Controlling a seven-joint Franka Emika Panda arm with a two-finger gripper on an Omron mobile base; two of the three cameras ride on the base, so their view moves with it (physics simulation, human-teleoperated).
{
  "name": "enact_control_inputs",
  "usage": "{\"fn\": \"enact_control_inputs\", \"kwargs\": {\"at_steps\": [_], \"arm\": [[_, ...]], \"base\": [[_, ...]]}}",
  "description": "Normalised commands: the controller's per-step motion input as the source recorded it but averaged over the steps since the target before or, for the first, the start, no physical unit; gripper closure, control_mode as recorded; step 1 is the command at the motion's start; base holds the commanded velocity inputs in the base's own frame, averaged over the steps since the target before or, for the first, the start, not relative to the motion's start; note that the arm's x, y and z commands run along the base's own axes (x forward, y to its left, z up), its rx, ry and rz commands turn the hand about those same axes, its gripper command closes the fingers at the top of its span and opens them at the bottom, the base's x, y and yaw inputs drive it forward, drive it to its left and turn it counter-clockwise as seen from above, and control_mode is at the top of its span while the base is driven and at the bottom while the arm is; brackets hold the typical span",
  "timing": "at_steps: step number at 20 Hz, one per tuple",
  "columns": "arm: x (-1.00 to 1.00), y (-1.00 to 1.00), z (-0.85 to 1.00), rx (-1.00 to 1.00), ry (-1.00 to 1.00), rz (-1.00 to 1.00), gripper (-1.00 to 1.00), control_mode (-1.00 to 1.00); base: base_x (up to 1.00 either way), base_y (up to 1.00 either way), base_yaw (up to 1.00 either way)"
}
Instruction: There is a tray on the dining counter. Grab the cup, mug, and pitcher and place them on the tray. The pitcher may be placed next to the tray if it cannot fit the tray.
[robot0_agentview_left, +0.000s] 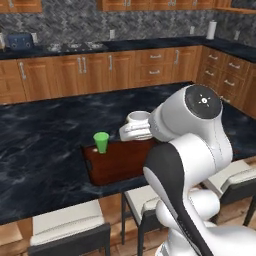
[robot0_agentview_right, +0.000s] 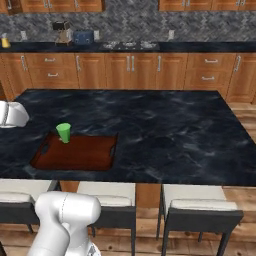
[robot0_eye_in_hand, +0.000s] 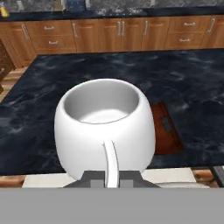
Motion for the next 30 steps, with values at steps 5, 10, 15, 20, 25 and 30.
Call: {"fn": "enact_control_inputs", "kwargs": {"at_steps": [5,10,15,20,25,30], "arm": [[0.35,-0.25,-0.02,0.15,0.22,0.28,1.00,-1.00],[0.55,-0.51,-0.18,0.19,0.25,0.46,1.00,-1.00],[0.54,-0.11,-0.44,0.11,0.17,0.44,1.00,-1.00],[0.70,0.00,-0.59,0.04,0.07,0.35,1.00,-1.00],[0.56,0.13,-0.56,0.02,0.00,0.27,1.00,-1.00],[0.32,0.26,-0.57,0.00,0.00,0.15,1.00,-1.00]], "base": [[0.11,-0.01,0.05],[0.00,0.00,0.00],[0.00,0.00,0.00],[0.00,0.00,0.00],[0.00,0.00,0.00],[0.00,0.00,0.00]]}}
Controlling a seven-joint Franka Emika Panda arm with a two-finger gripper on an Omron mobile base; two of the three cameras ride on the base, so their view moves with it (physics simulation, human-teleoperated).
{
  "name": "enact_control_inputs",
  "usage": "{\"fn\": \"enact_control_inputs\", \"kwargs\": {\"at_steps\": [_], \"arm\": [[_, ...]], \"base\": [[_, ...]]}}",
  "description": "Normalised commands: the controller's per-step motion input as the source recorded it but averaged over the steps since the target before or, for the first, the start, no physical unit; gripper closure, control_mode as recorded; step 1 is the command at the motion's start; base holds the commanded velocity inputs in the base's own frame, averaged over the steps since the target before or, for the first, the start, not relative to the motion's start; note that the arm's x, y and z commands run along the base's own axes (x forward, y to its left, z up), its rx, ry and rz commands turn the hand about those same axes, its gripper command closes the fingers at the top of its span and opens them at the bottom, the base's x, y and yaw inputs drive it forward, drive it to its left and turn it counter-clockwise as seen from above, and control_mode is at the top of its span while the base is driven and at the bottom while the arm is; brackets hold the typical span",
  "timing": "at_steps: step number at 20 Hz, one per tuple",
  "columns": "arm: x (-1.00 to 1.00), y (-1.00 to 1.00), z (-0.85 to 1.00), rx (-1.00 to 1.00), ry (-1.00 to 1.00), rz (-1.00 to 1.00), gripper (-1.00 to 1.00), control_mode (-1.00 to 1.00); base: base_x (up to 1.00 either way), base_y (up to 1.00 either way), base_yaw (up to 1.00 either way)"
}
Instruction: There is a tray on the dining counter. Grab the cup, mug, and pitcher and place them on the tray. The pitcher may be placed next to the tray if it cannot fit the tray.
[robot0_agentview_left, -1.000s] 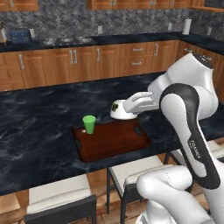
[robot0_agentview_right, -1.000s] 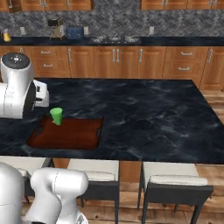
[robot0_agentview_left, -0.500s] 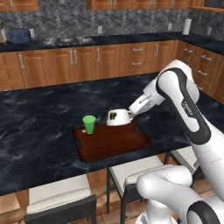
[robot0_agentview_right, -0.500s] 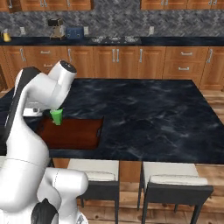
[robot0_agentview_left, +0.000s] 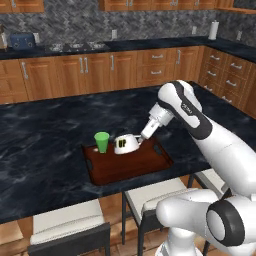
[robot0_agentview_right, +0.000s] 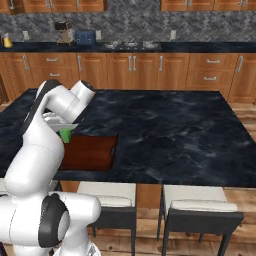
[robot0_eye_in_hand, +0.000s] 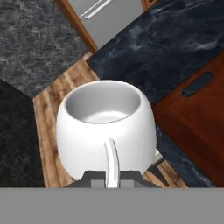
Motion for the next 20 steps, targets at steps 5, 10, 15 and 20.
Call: {"fn": "enact_control_inputs", "kwargs": {"at_steps": [5,10,15,20], "arm": [[0.01,0.13,-0.52,0.00,-0.02,0.00,1.00,-1.00],[0.00,0.00,-0.43,0.03,-0.03,-0.05,1.00,-1.00],[0.00,0.01,-0.34,0.07,-0.04,-0.02,1.00,-1.00],[0.05,0.01,-0.30,0.05,-0.06,-0.01,1.00,-1.00]], "base": [[0.00,0.00,0.00],[0.00,0.00,0.00],[0.00,0.00,0.00],[0.00,0.00,0.00]]}}
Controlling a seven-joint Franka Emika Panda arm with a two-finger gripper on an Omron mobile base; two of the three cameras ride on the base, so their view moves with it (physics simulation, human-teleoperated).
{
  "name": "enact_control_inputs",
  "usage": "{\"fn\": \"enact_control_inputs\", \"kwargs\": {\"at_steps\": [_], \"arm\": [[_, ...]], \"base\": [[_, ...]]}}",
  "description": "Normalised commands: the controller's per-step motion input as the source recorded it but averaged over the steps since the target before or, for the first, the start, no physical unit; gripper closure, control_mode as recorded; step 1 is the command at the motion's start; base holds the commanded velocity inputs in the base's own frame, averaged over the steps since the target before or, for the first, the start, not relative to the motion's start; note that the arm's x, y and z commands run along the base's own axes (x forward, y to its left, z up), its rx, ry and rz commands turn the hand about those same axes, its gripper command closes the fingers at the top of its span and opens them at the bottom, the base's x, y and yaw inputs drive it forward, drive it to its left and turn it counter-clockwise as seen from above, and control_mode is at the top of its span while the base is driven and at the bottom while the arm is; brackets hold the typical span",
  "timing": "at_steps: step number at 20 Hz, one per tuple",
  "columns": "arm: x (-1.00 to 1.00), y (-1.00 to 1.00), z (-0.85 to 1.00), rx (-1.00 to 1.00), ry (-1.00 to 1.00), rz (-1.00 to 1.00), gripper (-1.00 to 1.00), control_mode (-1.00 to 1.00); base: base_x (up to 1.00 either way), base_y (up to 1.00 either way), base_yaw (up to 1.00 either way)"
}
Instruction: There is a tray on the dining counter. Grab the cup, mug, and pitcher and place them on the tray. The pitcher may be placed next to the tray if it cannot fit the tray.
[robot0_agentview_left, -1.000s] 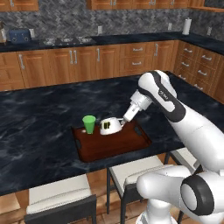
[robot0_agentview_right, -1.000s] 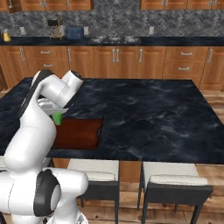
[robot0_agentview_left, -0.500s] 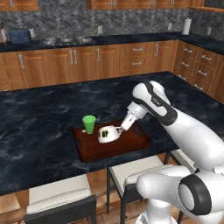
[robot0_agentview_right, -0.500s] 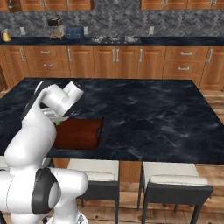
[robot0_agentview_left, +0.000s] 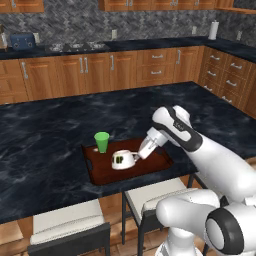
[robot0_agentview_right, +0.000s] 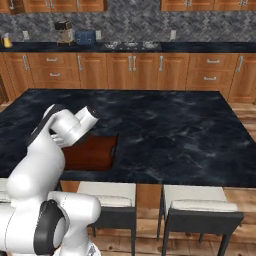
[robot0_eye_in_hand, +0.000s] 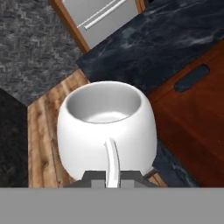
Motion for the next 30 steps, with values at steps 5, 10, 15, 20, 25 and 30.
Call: {"fn": "enact_control_inputs", "kwargs": {"at_steps": [5,10,15,20,25,30], "arm": [[0.27,0.00,-0.29,0.01,-0.01,-0.01,1.00,-1.00],[0.43,0.00,-0.24,0.00,0.00,0.00,1.00,-1.00],[0.32,0.00,-0.30,0.00,0.00,0.00,1.00,-1.00],[0.11,0.09,-0.36,0.00,-0.02,0.00,1.00,-1.00],[0.07,0.25,-0.18,0.00,-0.06,-0.01,1.00,-1.00],[0.20,0.22,-0.11,0.00,-0.08,-0.03,1.00,-1.00]], "base": [[0.00,0.00,0.00],[0.00,0.00,0.00],[0.00,0.00,0.00],[0.00,0.00,0.00],[0.00,0.00,0.00],[0.00,0.00,0.00]]}}
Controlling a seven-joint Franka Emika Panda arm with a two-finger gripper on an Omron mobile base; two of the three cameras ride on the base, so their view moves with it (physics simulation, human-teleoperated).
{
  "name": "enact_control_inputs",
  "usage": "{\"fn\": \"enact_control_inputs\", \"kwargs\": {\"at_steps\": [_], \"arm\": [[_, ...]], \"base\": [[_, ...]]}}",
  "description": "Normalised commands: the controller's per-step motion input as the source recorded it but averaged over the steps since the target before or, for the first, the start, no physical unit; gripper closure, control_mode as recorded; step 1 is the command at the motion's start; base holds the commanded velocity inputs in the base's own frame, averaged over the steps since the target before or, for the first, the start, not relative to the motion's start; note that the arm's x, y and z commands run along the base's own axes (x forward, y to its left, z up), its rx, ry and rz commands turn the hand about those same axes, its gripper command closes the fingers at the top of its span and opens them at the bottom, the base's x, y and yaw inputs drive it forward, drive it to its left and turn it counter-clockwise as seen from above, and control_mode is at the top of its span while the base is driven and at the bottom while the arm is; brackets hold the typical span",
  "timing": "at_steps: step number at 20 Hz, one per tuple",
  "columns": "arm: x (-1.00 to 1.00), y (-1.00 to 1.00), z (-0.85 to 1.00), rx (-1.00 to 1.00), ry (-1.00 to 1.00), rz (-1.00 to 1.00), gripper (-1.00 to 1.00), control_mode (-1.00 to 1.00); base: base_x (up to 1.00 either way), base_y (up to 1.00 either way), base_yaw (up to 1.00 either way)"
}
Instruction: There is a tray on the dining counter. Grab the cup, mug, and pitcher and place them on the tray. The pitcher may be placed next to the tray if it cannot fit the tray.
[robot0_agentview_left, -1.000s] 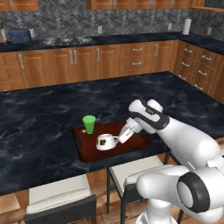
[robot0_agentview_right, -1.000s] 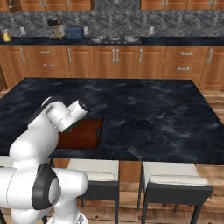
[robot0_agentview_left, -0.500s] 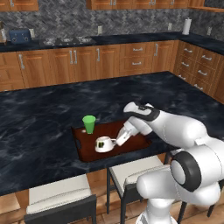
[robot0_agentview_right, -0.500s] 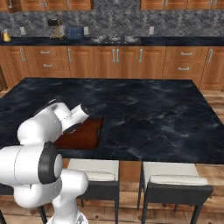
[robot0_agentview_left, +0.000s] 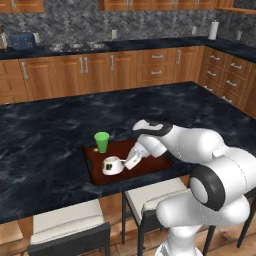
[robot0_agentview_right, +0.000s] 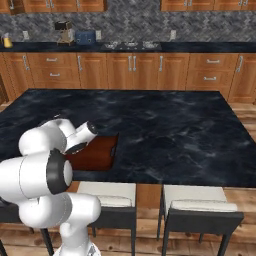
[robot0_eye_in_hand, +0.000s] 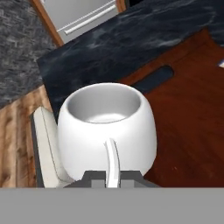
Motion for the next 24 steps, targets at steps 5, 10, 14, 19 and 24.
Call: {"fn": "enact_control_inputs", "kwargs": {"at_steps": [5,10,14,19,24], "arm": [[0.10,0.01,-0.16,0.00,-0.08,-0.02,1.00,-1.00],[0.01,0.00,-0.21,0.00,-0.07,-0.02,1.00,-1.00],[0.07,0.00,-0.18,0.00,-0.04,-0.01,1.00,-1.00],[0.17,0.00,-0.16,0.00,-0.02,-0.01,1.00,-1.00],[0.26,0.00,-0.09,0.00,-0.02,0.00,1.00,-1.00]], "base": [[0.00,0.00,0.00],[0.00,0.00,0.00],[0.00,0.00,0.00],[0.00,0.00,0.00],[0.00,0.00,0.00]]}}
